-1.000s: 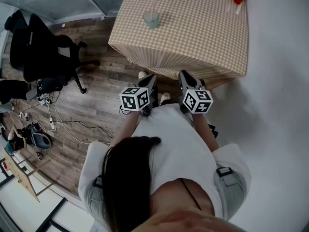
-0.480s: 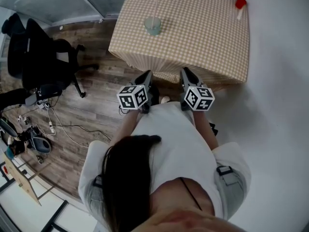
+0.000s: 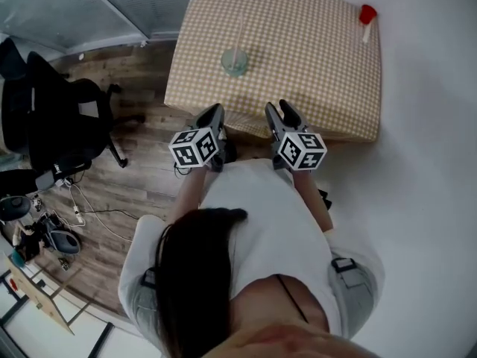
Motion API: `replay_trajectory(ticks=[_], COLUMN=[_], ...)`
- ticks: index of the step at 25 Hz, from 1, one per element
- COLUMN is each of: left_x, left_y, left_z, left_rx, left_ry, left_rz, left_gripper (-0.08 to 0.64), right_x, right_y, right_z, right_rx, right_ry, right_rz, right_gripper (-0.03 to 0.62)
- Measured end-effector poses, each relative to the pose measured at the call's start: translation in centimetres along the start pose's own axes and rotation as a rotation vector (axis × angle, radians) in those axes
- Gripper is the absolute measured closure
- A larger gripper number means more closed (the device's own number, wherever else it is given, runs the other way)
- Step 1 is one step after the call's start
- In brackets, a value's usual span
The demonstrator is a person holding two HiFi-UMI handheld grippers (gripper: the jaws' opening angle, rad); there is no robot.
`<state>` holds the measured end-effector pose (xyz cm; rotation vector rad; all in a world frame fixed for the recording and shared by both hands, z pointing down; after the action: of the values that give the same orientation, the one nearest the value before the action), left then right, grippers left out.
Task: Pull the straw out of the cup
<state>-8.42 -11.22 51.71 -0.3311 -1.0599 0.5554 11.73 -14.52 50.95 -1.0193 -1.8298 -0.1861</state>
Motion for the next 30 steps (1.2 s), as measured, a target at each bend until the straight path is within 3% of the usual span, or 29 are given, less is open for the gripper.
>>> replay_trajectory(ticks=[15,21,30], left_x=[-7.9,-9.6,-11.3], left_y=[-5.8,-7.0,-7.4], left_z=[5.5,6.4,8.8], left_rx=[0.061,0.112,0.13], left_ry=[-0.085,-0.115,-0.092], left_rz=[0.062,0.073,0.061], left_gripper=[0.549,0.549,0.549], right_x=[-5.0,-7.1,-8.6], right_y=[-9.5,-12.6,-16.5], right_z=[1.1,1.5,1.6], right_rx=[0.014,0.031,0.052], right_ry=[0.001,0.056,0.099], right_rz=[-0.011,-0.025,0.027], right_gripper=[0.414,0.414,0.414])
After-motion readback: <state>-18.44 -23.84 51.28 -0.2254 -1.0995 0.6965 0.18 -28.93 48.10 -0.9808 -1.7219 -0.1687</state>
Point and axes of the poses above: the fingertips, and each gripper's own axes: y backward along the fingers, z to its left, x out of its underside, the point moved 5 cm from there along y, backward along the fingers, and after that the axes turned 6 degrees about -x, right-handed, at the moved point
